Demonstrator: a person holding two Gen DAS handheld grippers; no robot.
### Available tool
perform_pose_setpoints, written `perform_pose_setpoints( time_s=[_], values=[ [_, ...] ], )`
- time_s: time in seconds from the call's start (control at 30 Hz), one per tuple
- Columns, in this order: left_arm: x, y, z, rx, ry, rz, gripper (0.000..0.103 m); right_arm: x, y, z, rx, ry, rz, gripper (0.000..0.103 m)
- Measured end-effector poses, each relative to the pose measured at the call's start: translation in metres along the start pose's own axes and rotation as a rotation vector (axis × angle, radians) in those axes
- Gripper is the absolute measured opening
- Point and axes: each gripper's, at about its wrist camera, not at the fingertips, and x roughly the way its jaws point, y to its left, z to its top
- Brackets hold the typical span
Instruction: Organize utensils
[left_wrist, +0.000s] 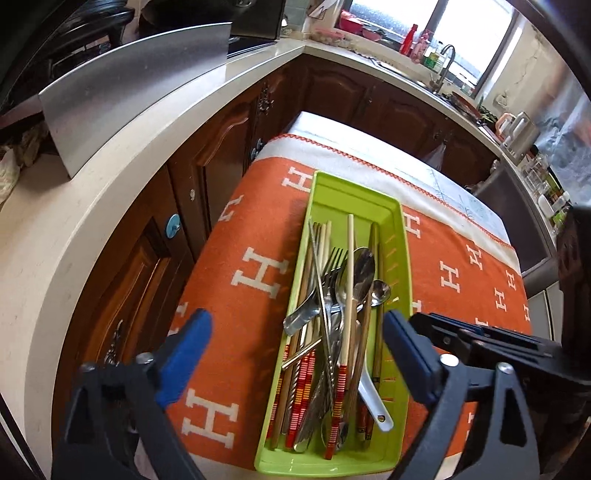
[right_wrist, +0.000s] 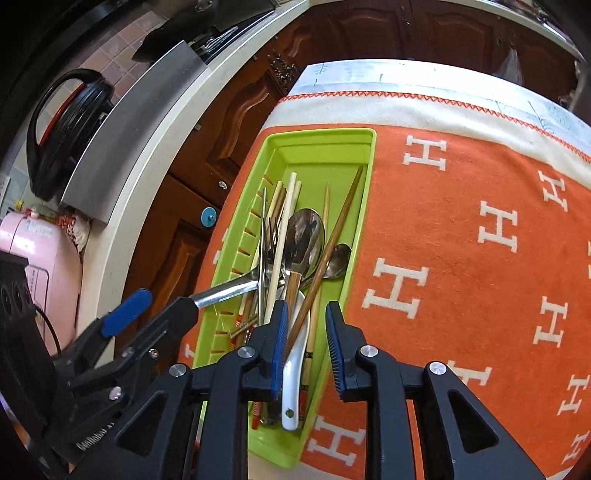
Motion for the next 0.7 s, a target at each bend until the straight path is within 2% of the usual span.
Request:
perform_pose_setpoints(
  time_s=[0.23, 0.37, 0.57, 0.7],
  values=[
    [0.001, 0.000, -0.006, -0.012, 0.038, -0.010, 0.096, -0.016, -0.010, -0.018, -0.034, -0.027, -0.030, 0.025],
    [0.004, -0.007, -0.014, -0.003, 0.070, -0.047, 0.102, -0.023, -0.021, -0.031, -0.047, -0.046, -0.050, 0.035],
    [0.002, -0.030, -0.029, 0.062, 0.094, -0.060, 0.102, -0.030, -0.048, -0.052, -0.040, -0.070, -0.100, 0.036],
    [-0.003, -0.047, -0.039, 0.092, 0.090, -0.030, 0.102, -0.042, -0.074, -0.071, -0.024, -0.091, -0.144, 0.037]
  ],
)
